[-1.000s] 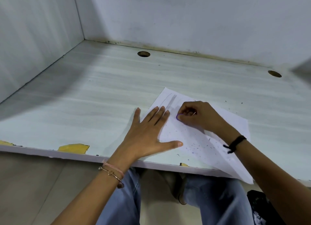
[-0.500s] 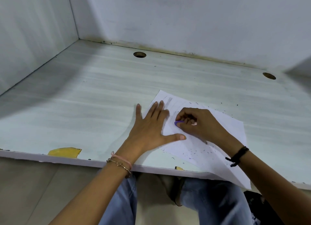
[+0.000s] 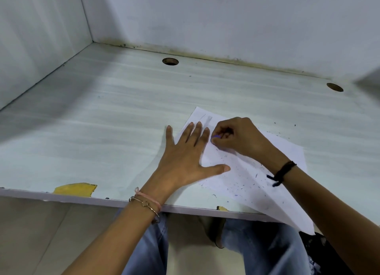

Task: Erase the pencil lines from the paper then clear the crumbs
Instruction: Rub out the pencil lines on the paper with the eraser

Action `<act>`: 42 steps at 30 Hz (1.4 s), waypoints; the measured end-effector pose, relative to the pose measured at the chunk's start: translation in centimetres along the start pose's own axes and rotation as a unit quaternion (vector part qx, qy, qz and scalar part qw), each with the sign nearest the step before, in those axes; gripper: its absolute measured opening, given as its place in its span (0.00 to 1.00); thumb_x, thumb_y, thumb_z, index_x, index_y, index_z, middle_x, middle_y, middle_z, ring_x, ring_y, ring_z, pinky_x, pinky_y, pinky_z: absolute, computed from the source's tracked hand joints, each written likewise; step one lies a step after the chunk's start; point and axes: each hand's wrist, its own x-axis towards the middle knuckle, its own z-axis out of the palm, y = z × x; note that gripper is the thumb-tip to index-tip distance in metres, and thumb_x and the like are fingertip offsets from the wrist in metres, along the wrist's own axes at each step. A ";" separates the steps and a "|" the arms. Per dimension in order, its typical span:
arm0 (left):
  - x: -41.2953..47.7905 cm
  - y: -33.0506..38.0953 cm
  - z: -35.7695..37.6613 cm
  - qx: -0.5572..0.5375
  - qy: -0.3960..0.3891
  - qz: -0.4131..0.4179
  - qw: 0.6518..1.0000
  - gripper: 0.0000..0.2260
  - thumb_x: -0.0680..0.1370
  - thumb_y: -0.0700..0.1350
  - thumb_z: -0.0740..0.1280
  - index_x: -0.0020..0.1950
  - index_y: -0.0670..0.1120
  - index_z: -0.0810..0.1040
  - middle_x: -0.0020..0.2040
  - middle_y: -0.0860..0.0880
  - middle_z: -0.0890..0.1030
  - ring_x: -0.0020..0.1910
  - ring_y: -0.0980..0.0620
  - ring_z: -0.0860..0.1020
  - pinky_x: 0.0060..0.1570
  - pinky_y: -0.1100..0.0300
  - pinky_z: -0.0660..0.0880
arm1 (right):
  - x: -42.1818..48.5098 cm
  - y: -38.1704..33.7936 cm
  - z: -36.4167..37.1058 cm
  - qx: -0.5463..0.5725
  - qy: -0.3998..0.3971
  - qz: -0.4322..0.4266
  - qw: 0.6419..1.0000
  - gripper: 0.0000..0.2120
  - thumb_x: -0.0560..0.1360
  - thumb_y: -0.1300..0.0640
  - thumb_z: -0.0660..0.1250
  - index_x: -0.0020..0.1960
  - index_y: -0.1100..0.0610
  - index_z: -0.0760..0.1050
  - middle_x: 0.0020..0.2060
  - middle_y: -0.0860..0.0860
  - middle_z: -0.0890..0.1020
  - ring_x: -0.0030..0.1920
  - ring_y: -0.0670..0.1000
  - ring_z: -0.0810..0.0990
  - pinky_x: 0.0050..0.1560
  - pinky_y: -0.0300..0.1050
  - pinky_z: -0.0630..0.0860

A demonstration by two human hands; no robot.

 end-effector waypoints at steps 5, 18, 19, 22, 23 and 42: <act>0.1 -0.1 0.1 -0.002 0.004 0.004 1.000 0.48 0.69 0.78 0.47 0.80 0.52 0.39 0.80 0.51 0.38 0.77 0.54 0.34 0.70 0.33 0.33 | -0.9 -0.6 0.4 -0.013 -0.060 -0.013 0.998 0.01 0.69 0.61 0.72 0.39 0.56 0.82 0.33 0.52 0.83 0.33 0.52 0.78 0.40 0.44 0.76; 0.0 0.0 0.0 -0.005 0.007 0.002 1.000 0.47 0.70 0.78 0.47 0.80 0.52 0.40 0.80 0.51 0.38 0.78 0.54 0.35 0.70 0.33 0.32 | 1.3 -0.1 -0.7 -0.038 0.010 0.027 0.999 0.02 0.70 0.62 0.71 0.41 0.60 0.82 0.36 0.53 0.84 0.35 0.47 0.79 0.41 0.42 0.76; 0.0 0.0 0.0 -0.005 0.006 0.003 1.000 0.47 0.70 0.78 0.47 0.80 0.52 0.40 0.80 0.51 0.38 0.78 0.54 0.35 0.70 0.33 0.32 | 1.1 -0.4 -0.4 -0.036 -0.002 0.024 0.999 0.01 0.69 0.62 0.71 0.40 0.60 0.82 0.34 0.51 0.83 0.34 0.47 0.78 0.40 0.42 0.76; 0.1 0.0 0.1 -0.003 0.009 0.007 1.000 0.48 0.70 0.78 0.48 0.80 0.52 0.40 0.80 0.51 0.39 0.78 0.54 0.35 0.70 0.33 0.33 | -0.8 -1.5 0.5 -0.033 -0.085 0.000 0.996 0.01 0.69 0.61 0.72 0.38 0.56 0.81 0.26 0.42 0.78 0.28 0.41 0.73 0.33 0.31 0.70; 0.1 -0.1 0.1 -0.003 0.011 0.006 1.000 0.48 0.70 0.78 0.47 0.80 0.52 0.40 0.80 0.51 0.39 0.78 0.54 0.35 0.70 0.33 0.33 | -0.7 -1.3 0.3 -0.036 -0.087 -0.001 0.996 0.01 0.69 0.60 0.72 0.38 0.56 0.82 0.25 0.41 0.77 0.28 0.41 0.73 0.33 0.29 0.68; 0.2 -0.2 0.3 -0.003 0.008 0.010 1.000 0.47 0.69 0.79 0.46 0.80 0.53 0.39 0.80 0.51 0.38 0.77 0.54 0.34 0.70 0.32 0.33 | -0.6 -0.9 0.5 -0.033 -0.085 -0.015 0.996 0.02 0.70 0.61 0.70 0.39 0.57 0.80 0.26 0.39 0.77 0.28 0.41 0.73 0.33 0.31 0.69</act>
